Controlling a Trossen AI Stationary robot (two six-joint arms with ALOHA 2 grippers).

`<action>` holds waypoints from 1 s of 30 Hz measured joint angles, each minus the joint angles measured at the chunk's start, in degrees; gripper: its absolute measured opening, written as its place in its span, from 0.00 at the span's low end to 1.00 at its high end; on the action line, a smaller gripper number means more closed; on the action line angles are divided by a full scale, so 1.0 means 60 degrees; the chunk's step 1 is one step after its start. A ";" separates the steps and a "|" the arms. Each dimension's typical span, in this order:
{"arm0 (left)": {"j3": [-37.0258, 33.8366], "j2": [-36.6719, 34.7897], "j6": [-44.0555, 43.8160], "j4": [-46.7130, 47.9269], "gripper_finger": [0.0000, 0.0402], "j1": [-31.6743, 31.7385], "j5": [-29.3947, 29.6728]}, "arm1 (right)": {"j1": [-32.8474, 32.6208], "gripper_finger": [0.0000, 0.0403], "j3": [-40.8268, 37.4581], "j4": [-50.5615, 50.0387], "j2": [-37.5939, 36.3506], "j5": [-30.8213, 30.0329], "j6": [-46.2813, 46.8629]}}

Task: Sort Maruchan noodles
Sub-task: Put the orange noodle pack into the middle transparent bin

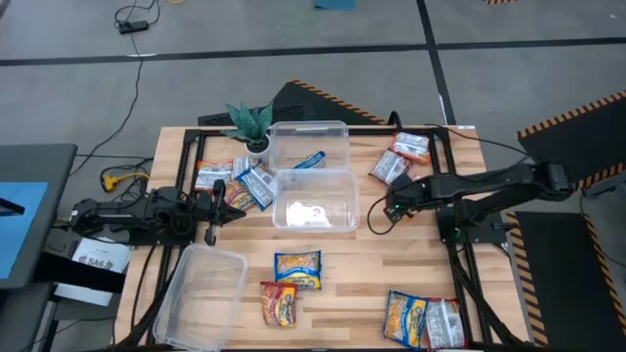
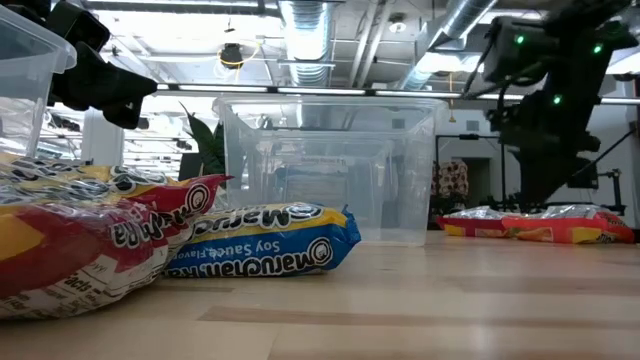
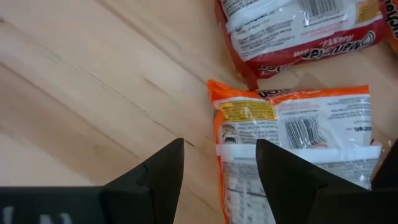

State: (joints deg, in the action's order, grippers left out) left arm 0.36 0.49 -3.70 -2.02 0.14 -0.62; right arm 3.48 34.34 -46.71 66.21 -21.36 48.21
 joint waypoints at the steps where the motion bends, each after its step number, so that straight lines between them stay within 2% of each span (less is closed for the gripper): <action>1: 0.0000 0.0001 0.0000 0.0000 0.00 0.0000 -0.0001 | -0.0032 0.55 0.0001 0.0063 0.0232 -0.0040 -0.0008; 12: 0.0000 0.0001 0.0000 0.0000 0.00 -0.0003 0.0000 | -0.0060 0.52 0.0015 0.0125 0.2450 -0.0973 -0.0197; 15: 0.0000 0.0001 0.0000 0.0000 0.00 0.0001 0.0000 | -0.0163 0.41 0.0015 0.0058 0.2844 -0.1237 -0.0299; 18: 0.0000 -0.0003 0.0000 0.0000 0.00 -0.0001 0.0000 | -0.0290 0.20 0.0015 0.0008 0.3099 -0.1318 -0.0504; 19: 0.0000 -0.0001 0.0000 0.0000 0.00 -0.0001 -0.0002 | -0.0350 0.11 0.0017 -0.0036 0.3126 -0.1340 -0.0518; 21: 0.0000 -0.0001 0.0000 0.0000 0.00 0.0000 -0.0001 | -0.0482 0.05 0.0101 -0.0285 0.3123 -0.1344 -0.0538; 25: 0.0000 0.0001 0.0000 0.0000 0.00 -0.0002 0.0000 | -0.0794 0.04 0.0670 -0.1503 0.2564 -0.1446 -0.0329; 30: 0.0000 0.0001 0.0000 0.0000 0.00 0.0001 0.0000 | -0.1100 0.02 0.1910 -0.3432 0.1329 -0.2514 0.0058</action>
State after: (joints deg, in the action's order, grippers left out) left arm 0.36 0.49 -3.70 -2.02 0.14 -0.62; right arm -3.12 45.80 -67.30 74.18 -36.44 48.56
